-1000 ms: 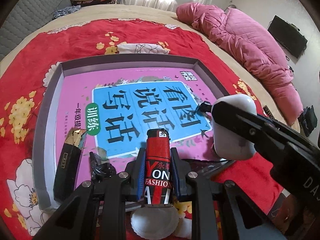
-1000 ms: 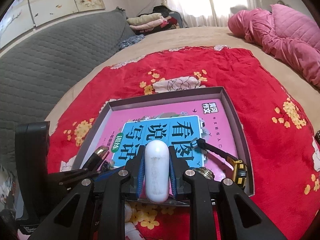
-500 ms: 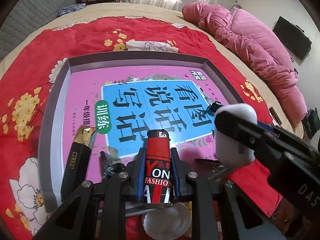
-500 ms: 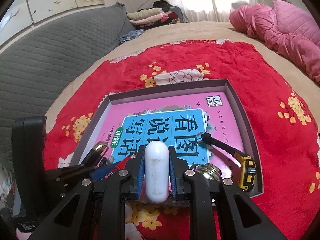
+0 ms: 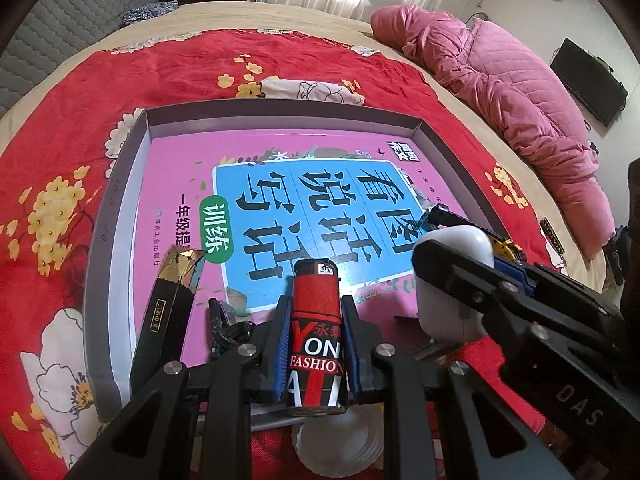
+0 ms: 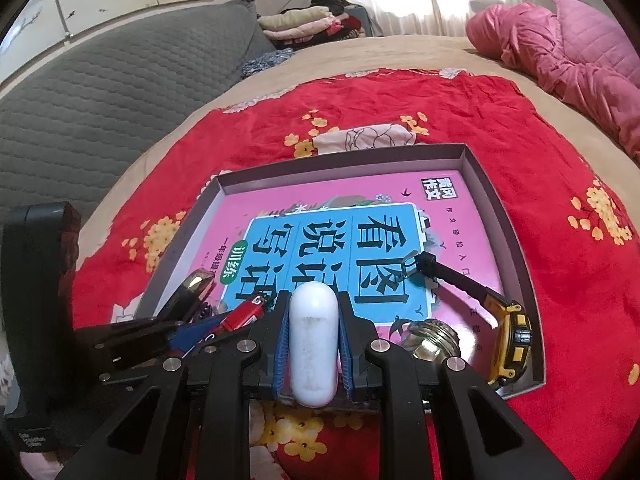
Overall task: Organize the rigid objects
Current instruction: 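Lower the white earbud case into the box and open the right tool while the left tool holds the can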
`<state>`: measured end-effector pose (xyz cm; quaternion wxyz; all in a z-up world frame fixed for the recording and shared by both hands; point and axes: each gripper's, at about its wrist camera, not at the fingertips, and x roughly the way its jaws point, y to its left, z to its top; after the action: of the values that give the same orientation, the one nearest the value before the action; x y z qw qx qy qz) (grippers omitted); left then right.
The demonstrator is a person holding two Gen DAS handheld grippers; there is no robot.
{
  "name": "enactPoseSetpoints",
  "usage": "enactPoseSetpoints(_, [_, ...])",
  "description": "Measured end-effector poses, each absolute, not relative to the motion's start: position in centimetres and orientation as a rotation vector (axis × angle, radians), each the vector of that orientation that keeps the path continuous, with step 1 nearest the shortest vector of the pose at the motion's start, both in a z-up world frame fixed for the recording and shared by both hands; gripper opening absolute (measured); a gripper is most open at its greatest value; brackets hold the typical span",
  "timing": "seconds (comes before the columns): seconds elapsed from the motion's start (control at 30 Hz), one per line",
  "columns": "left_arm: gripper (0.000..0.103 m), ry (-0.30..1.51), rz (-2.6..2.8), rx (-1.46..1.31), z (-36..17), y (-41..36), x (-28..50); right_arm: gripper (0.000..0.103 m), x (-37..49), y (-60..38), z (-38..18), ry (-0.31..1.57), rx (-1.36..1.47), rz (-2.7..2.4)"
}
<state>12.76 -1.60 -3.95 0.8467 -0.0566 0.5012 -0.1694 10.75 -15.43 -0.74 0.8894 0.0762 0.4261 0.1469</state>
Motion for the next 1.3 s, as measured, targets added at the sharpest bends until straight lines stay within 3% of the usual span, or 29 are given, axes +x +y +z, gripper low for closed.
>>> enactPoseSetpoints(0.87, [0.023, 1.052, -0.348, -0.119, -3.9, -1.3, 12.8, 0.023, 12.3, -14.2, -3.7, 0.97, -0.024, 0.19])
enactPoseSetpoints(1.17, [0.023, 1.052, -0.348, -0.115, -4.0, -1.3, 12.8, 0.028, 11.2, -15.1, -3.7, 0.977, 0.001, 0.184])
enactPoseSetpoints(1.3, [0.023, 1.052, -0.348, -0.115, -3.9, -1.4, 12.7, 0.041, 10.5, -15.2, -3.4, 0.969, -0.005, 0.187])
